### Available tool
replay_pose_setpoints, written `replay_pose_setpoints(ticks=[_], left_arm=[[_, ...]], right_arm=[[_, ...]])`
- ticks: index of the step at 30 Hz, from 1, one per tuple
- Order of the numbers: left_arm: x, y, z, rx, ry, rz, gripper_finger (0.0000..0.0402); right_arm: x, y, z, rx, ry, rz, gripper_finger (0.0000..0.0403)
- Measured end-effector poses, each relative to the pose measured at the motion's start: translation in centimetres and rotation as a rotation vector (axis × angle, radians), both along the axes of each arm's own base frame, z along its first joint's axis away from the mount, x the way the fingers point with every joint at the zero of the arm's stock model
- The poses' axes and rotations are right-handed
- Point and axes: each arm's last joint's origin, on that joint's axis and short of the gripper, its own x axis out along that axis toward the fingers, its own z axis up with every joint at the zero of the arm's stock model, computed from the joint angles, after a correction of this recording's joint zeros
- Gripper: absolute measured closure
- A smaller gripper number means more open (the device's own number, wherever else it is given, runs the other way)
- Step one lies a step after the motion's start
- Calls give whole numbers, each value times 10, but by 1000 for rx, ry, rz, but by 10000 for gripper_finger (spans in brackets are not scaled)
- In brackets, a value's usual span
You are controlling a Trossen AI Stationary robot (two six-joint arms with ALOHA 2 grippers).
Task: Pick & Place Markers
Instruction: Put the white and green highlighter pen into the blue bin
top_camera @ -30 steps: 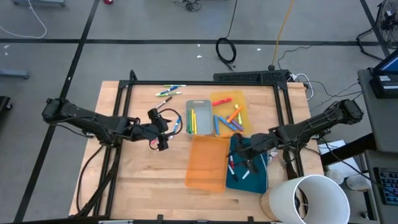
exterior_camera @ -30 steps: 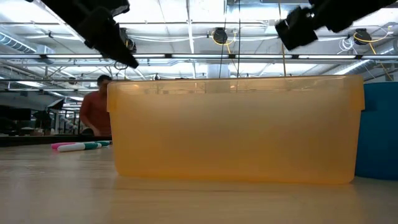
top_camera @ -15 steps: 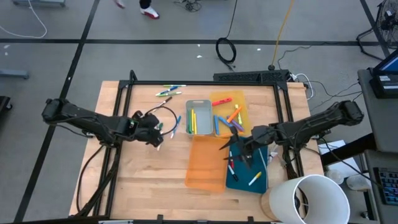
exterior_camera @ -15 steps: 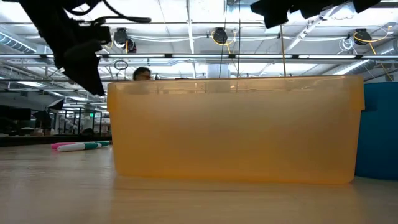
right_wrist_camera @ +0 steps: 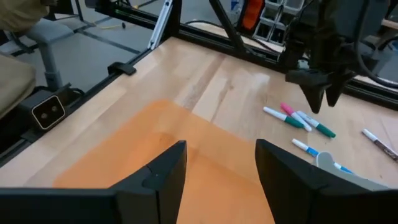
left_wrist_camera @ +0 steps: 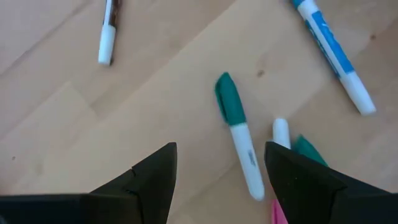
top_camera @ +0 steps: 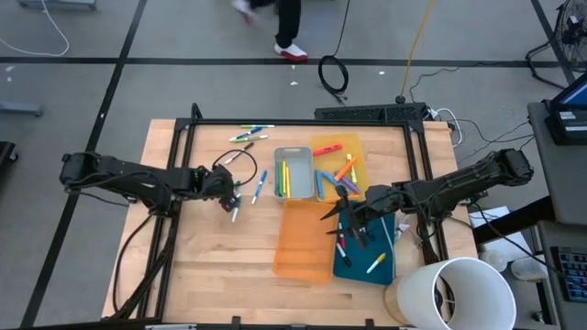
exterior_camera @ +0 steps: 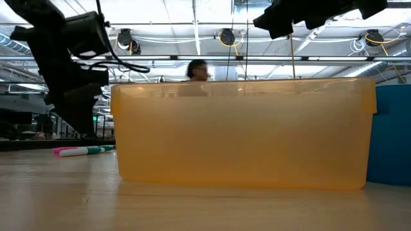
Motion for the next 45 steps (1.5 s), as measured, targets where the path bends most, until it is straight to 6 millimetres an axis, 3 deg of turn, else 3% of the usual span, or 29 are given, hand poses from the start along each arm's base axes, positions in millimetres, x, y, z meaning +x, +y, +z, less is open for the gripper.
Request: replay_pose_setpoints(ticks=[6,19,25,29,37,41,45], left_arm=[[0,8,-15,-57,-74,-46,158],[-22,11,-42,-98,-8,-10,158],[-23,11,-47,-42,-2,-128,163],[-23,9,-48,-52,0,-157,205],[-23,8,-49,-80,-11,-139,368],[-22,8,-47,-70,0,-191,371],[-13,7,-32,-47,-33,-274,364]], right_arm=[[0,0,0,0,1,-1,220],[0,0,0,-6,0,2,220],[0,0,0,-8,-1,2,220],[0,0,0,-8,-1,2,220],[0,0,0,-11,-1,4,220],[0,0,0,-7,0,2,220],[0,0,0,-8,-1,-1,220]])
